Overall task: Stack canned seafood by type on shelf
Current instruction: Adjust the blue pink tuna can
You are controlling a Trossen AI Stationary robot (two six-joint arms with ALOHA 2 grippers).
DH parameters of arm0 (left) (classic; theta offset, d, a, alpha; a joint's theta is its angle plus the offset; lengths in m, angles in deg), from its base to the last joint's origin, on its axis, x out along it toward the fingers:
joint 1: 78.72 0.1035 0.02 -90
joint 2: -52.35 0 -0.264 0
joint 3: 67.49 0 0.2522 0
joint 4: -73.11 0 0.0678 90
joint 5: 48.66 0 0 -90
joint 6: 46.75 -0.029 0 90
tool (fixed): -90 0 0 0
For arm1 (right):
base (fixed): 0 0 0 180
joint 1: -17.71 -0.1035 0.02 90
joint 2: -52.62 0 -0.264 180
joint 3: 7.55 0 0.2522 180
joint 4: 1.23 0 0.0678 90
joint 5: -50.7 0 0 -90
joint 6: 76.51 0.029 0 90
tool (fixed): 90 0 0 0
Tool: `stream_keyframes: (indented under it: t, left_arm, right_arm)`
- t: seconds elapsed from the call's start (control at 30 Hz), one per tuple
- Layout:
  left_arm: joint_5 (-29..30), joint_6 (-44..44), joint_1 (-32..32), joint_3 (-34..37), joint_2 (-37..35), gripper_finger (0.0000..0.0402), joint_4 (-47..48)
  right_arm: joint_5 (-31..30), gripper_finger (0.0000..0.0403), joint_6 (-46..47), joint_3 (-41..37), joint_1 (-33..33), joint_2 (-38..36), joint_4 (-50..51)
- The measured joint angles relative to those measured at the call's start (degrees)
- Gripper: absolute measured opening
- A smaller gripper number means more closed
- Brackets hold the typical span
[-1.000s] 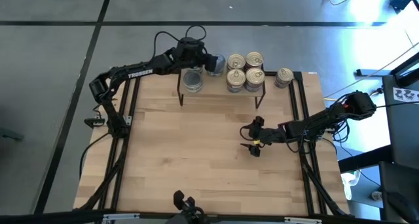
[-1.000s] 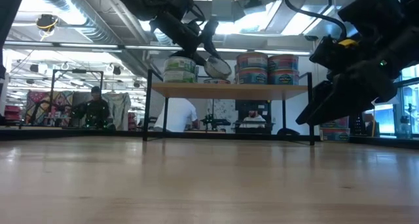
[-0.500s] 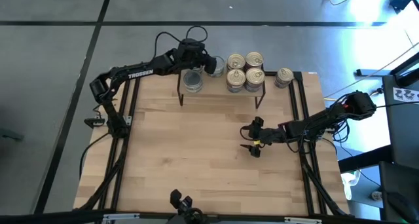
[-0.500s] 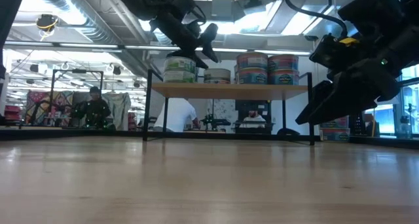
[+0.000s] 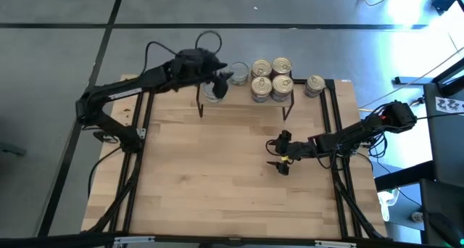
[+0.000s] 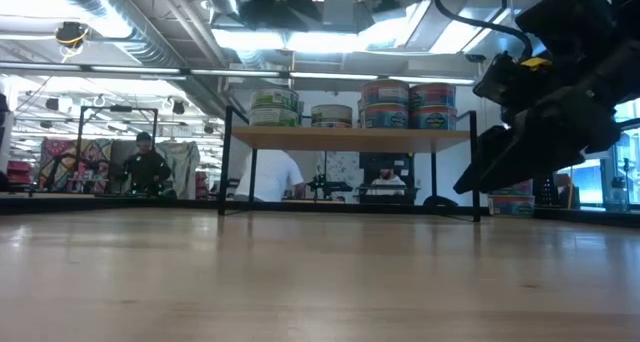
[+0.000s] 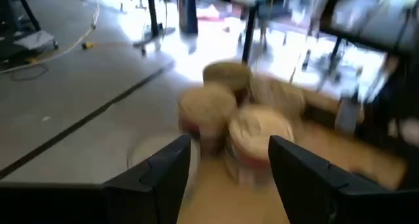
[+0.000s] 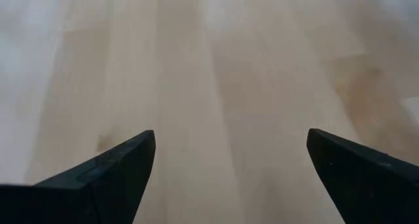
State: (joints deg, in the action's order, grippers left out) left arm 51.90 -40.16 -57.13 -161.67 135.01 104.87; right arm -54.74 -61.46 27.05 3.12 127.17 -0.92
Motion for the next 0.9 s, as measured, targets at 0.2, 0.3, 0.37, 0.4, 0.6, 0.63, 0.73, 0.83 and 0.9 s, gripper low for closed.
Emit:
stream_keyframes:
  t: [0.2, 0.3, 0.37, 0.4, 0.6, 0.63, 0.73, 0.83, 0.9]
  left_arm:
    - [6.86, -0.82, -10.27, 5.67, -4.11, 0.0203, 5.79]
    - [7.3, -0.72, -14.17, 12.05, -5.92, 0.0203, 4.26]
    - [7.3, 0.38, -16.47, 17.23, -6.92, 0.0203, 1.32]
    - [7.28, 0.81, -17.41, 20.04, -7.38, 0.0203, -0.66]
    - [7.27, 2.46, -21.26, 35.29, -10.46, 0.0203, -12.1]
    - [7.24, 2.85, -21.69, 37.47, -11.21, 0.0203, -14.33]
    - [7.28, 3.22, -22.92, 43.71, -13.89, 0.0203, -19.18]
    - [7.26, 4.13, -23.79, 49.81, -16.27, 0.0203, -25.32]
    - [7.2, 5.48, -24.11, 53.22, -17.14, 0.0203, -29.97]
  right_arm:
    - [1.28, 0.0395, 4.16, 2.13, -0.02, -1.38, 11.14]
    - [-3.0, 0.0395, 7.84, 6.0, -0.02, -3.57, 25.03]
    - [-5.16, 0.0395, 10.6, 8.83, -0.02, -4.9, 35.14]
    - [-5.92, 0.0395, 12.06, 10.33, -0.02, -5.55, 39.74]
    - [-11.23, 0.0395, 22.25, 18.41, -0.02, -8.74, 64.45]
    - [-12.9, 0.0395, 24.49, 19.56, 0.0, -9.05, 68.42]
    - [-19.07, 0.0395, 33.09, 22.44, 0.15, -9.61, 79.41]
    - [-23.58, 0.0395, 40.26, 24.95, 2.92, -9.64, 86.88]
    - [-24.58, 0.0395, 41.52, 25.57, 6.24, -9.64, 88.55]
